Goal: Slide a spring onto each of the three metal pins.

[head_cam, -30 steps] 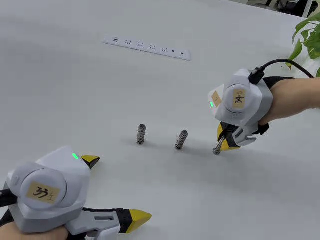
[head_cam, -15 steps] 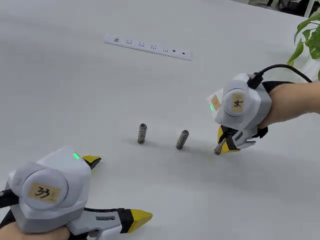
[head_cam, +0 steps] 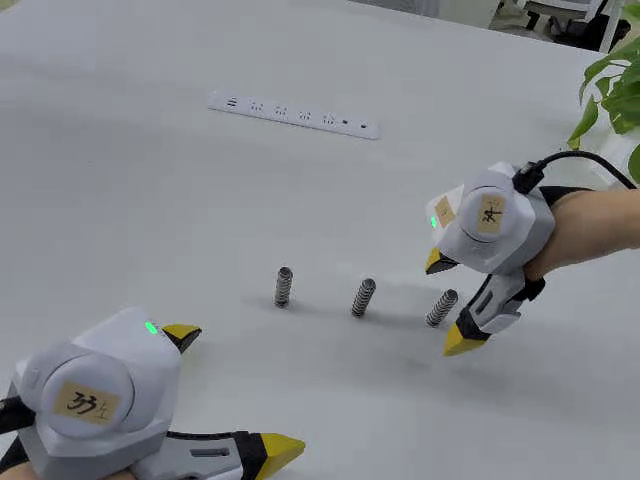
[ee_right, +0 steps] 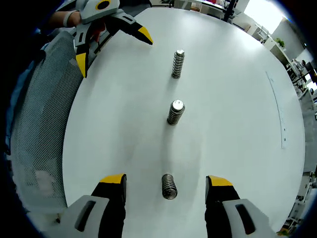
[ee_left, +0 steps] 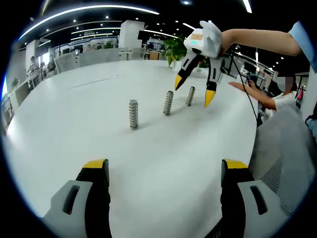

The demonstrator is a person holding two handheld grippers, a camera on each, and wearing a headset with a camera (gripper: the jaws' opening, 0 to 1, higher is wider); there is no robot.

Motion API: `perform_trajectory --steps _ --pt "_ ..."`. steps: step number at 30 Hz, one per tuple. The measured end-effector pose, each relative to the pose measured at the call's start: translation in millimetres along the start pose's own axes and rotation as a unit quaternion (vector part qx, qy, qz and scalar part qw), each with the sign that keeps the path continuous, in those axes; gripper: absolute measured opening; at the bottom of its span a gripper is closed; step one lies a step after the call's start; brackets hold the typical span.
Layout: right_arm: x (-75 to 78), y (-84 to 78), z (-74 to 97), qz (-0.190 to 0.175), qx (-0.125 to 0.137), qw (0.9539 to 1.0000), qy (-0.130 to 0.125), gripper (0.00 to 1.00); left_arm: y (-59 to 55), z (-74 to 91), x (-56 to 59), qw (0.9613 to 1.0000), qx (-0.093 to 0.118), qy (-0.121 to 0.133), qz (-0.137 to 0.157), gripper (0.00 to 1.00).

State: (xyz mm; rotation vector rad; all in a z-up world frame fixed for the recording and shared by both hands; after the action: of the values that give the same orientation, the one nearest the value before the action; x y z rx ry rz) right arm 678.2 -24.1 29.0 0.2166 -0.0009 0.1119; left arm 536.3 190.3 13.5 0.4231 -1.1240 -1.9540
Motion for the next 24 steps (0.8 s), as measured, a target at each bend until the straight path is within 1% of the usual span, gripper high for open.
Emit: perform_trajectory --steps 3,6,8,10,12,14,15,16,17,19,20,21,23,24 --pt "-1.4 -3.9 1.8 -0.012 0.013 0.9998 -0.006 0.72 2.5 0.4 -0.1 1.0 0.0 0.0 -0.003 0.92" --pt "-4.0 -8.7 4.8 -0.03 0.034 0.9989 -0.008 0.82 4.7 0.5 -0.9 1.0 0.002 0.0 -0.007 0.92" --pt "-5.0 -11.5 6.7 -0.037 0.043 0.9984 -0.011 0.88 5.8 0.3 -1.4 1.0 0.002 0.0 -0.007 0.92" --pt "-7.1 -14.8 8.6 -0.05 0.053 0.9972 -0.015 0.92 6.4 -0.4 -2.0 1.0 0.002 0.0 -0.007 0.92" --pt "-10.8 -16.8 10.0 -0.062 0.066 0.9957 -0.019 0.98 7.8 -0.6 -1.8 1.0 0.002 -0.001 -0.008 0.92" --pt "-15.3 -19.9 13.5 -0.071 0.07 0.9948 -0.024 0.99 8.4 -1.1 -2.0 1.0 0.002 -0.001 -0.01 0.93" --pt "-16.7 -18.8 15.5 -0.078 0.084 0.9929 -0.032 0.99 8.7 -1.1 -2.4 1.0 0.002 0.0 -0.009 0.93" --pt "-19.1 -16.6 18.1 -0.087 0.108 0.9895 -0.039 0.99 9.5 -0.9 -2.7 1.0 0.003 0.002 -0.008 0.92" --pt "-21.7 -17.1 19.7 -0.092 0.117 0.988 -0.042 0.99 10.2 -0.7 -3.0 1.0 0.004 0.003 -0.008 0.92" --pt "-29.2 -21.2 23.0 -0.091 0.12 0.9873 -0.05 0.99 11.3 -0.3 -4.9 0.9999 0.004 0.012 -0.009 0.92" --pt "-32.7 -21.4 24.5 -0.093 0.129 0.9858 -0.055 0.99 11.7 -0.2 -5.6 0.9999 0.004 0.013 -0.008 0.93" --pt "-38.0 -19.9 26.4 -0.115 0.154 0.9794 -0.062 0.99 13.0 -0.5 -6.9 0.9998 0.006 0.016 -0.007 0.93" --pt "-47.0 -19.1 29.1 -0.147 0.183 0.9703 -0.059 0.99 14.7 -0.8 -9.7 0.9998 0.012 0.017 -0.001 0.92" --pt "-52.3 -19.6 31.8 -0.159 0.203 0.9641 -0.062 0.99 15.5 -1.1 -11.4 0.9997 0.011 0.019 0.004 0.92"
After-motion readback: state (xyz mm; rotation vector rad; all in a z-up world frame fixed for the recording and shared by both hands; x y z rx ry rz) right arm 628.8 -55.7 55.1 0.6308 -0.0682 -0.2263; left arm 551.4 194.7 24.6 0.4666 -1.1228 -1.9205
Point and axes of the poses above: the centre of the closed fingertips' face, and the gripper's own axes: z roughly backward along the fingers, x roughly to its right, y roughly out of its top, the point moved 6 cm from there along z, roughly backward along the fingers, and after that the axes turned 3 degrees about -z, right-handed, at the moved point
